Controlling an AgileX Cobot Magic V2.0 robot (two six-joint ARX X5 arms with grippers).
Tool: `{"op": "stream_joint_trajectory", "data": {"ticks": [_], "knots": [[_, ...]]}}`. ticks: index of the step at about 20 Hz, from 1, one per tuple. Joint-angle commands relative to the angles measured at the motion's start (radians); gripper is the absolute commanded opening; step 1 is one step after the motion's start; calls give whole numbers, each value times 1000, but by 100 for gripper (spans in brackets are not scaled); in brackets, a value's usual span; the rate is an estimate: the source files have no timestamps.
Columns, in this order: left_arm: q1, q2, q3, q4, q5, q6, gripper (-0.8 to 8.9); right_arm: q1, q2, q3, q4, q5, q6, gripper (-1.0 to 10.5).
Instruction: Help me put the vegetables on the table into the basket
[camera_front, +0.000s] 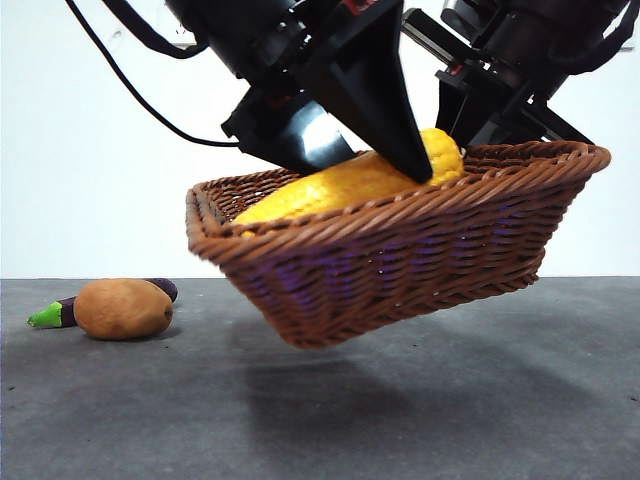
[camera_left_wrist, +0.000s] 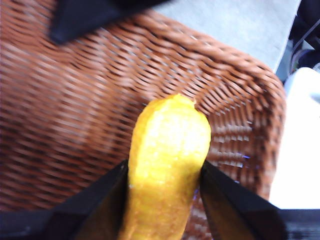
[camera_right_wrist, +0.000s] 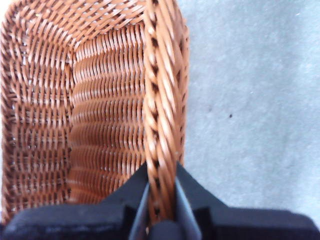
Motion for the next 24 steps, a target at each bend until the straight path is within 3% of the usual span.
{"op": "stream_joint_trajectory", "data": {"ticks": [1, 2, 4, 5, 12, 15, 18, 21, 22, 24], "knots": [[-16, 11, -4, 7, -2, -39, 8, 0, 3, -5, 19, -8, 6, -12], [-19, 13, -4, 7, -2, -42, 88, 0, 3, -5, 19, -10, 6, -12], [-19, 14, -4, 9, -1, -56, 407, 0, 3, -5, 12, -16, 5, -12], [-19, 14, -4, 8, -1, -56, 444, 1, 3, -5, 12, -21, 5, -12], [-18, 8, 17, -5, 25, -78, 444, 7, 3, -5, 12, -15, -12, -12], [-8, -6, 141, -149, 13, -61, 443, 4, 3, -5, 13, 3, -21, -12], [16, -13, 325, -373, -63, 67, 443, -15, 3, -5, 2, 4, -40, -12], [66, -28, 480, -624, -304, 248, 443, -65, 1, -4, -33, -15, -87, -12], [99, -36, 509, -673, -364, 277, 443, -91, -6, -4, -38, -36, -100, -12], [208, -67, 517, -693, -373, 301, 442, -144, -26, -4, -38, -81, -117, -12]]}}
